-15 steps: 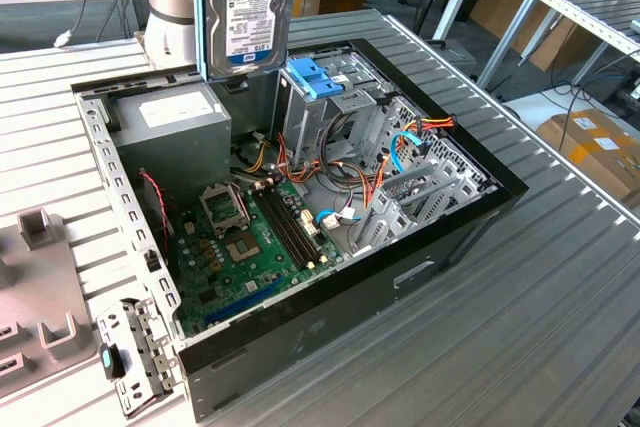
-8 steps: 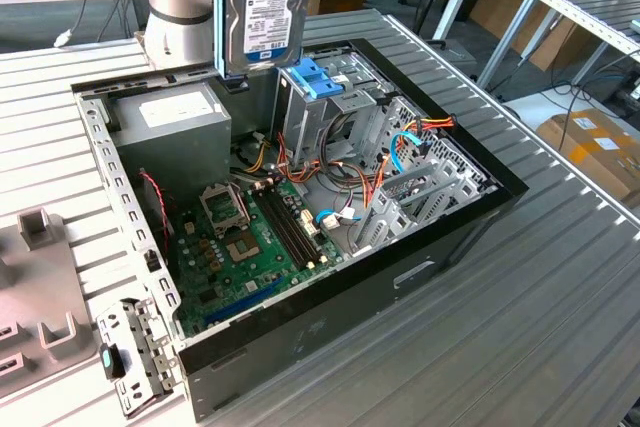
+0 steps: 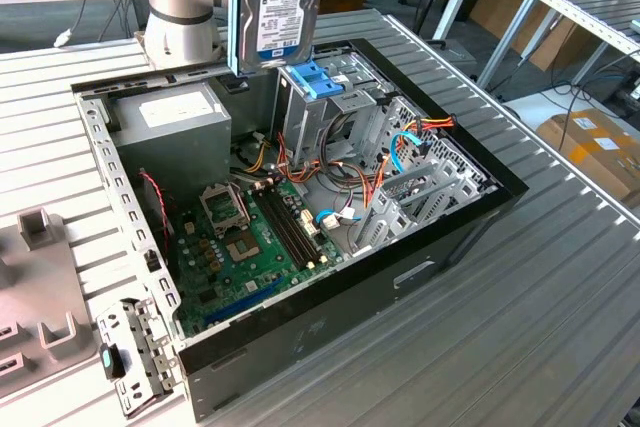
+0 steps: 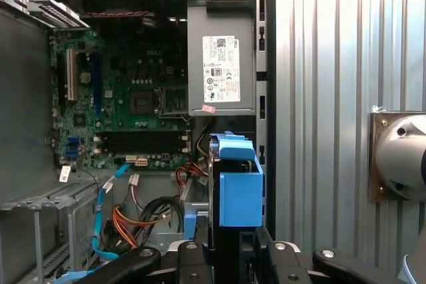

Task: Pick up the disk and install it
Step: 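Pick up the disk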

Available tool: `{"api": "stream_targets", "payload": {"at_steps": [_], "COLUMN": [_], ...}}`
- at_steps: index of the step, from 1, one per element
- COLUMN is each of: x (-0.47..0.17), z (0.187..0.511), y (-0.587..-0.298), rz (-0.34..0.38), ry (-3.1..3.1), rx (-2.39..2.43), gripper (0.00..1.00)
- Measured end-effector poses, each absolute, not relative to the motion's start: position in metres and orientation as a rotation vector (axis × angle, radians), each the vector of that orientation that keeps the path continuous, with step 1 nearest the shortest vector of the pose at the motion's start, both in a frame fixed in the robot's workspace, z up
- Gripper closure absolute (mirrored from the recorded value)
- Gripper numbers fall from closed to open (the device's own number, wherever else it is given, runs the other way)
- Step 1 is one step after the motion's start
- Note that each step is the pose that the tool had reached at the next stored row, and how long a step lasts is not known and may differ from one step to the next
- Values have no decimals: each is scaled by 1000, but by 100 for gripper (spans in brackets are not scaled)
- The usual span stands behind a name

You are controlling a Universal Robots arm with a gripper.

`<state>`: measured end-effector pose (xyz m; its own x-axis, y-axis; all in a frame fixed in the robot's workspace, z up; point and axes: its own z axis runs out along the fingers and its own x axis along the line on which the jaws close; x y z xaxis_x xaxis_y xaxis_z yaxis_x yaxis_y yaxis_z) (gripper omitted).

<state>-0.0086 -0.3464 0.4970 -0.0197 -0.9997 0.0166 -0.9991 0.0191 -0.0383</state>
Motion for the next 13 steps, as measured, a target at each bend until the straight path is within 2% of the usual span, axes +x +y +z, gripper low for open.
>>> {"api": "stream_targets", "payload": {"at_steps": [13], "x": [28], "z": [497], "y": [-346], "rz": [-61], "ry": [2232], "rx": [-2189], "gripper": [65]}}
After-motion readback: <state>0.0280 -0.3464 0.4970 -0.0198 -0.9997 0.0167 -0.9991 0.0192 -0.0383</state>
